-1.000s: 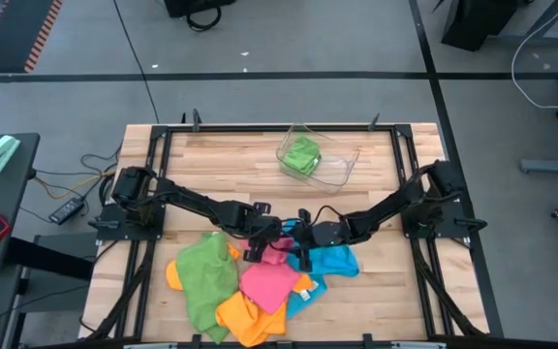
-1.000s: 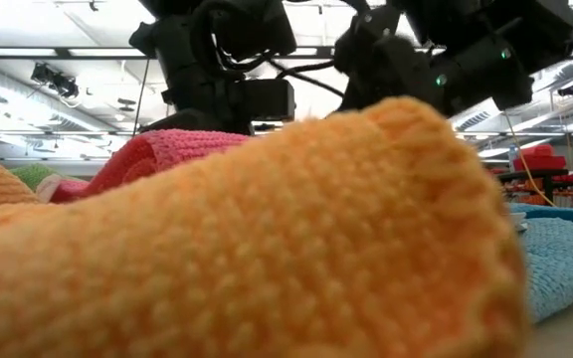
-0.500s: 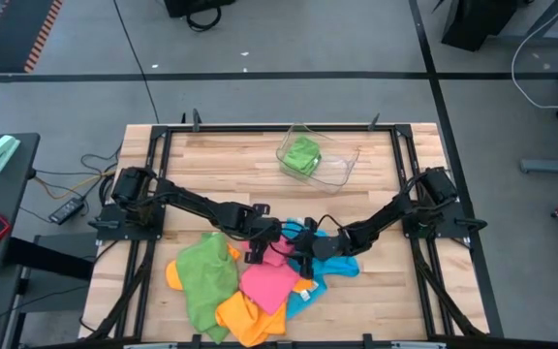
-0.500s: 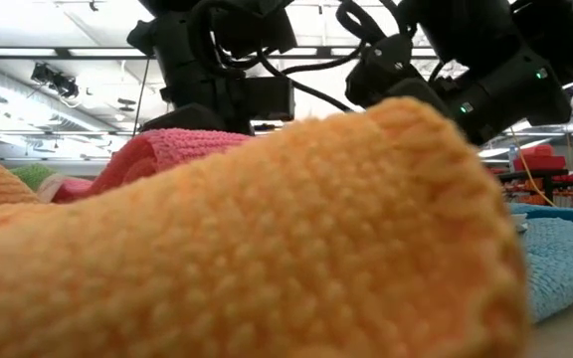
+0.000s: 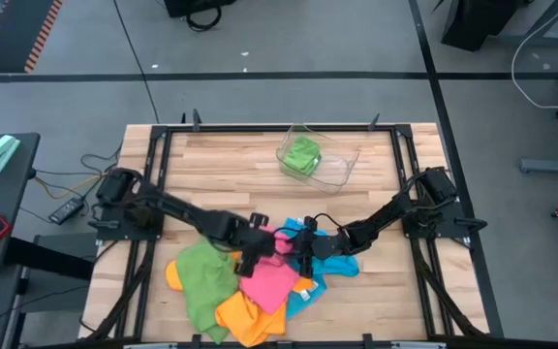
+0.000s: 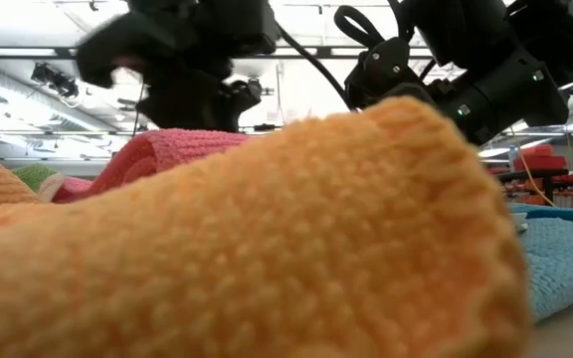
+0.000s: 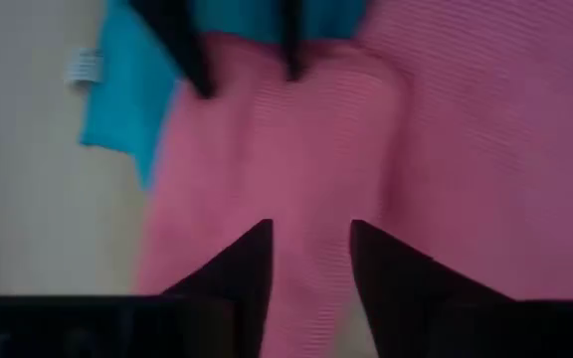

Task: Fold microfiber towels
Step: Stack the top pink towel on top of the green towel

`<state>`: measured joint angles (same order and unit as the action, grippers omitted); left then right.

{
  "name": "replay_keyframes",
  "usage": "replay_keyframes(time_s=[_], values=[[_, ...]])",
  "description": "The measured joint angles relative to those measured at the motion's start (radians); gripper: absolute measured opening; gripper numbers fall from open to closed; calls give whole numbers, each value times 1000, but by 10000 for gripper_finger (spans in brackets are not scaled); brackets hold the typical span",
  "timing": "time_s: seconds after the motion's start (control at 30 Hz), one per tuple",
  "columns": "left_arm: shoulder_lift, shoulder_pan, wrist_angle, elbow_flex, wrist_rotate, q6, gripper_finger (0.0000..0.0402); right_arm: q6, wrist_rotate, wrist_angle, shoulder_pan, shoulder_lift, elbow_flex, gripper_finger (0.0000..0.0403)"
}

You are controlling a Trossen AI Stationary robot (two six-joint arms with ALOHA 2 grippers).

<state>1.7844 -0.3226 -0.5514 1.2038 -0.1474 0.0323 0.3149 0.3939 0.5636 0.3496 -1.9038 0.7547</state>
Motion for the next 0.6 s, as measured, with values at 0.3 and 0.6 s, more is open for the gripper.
replay_keyframes(time_s=[0.3,0.6], values=[[71,-163,9,-2,-407,-98,300,17,-2,0,0,0,0,193],[175,-232,-4,-2,-591,-151,307,18,-2,0,0,0,0,193]])
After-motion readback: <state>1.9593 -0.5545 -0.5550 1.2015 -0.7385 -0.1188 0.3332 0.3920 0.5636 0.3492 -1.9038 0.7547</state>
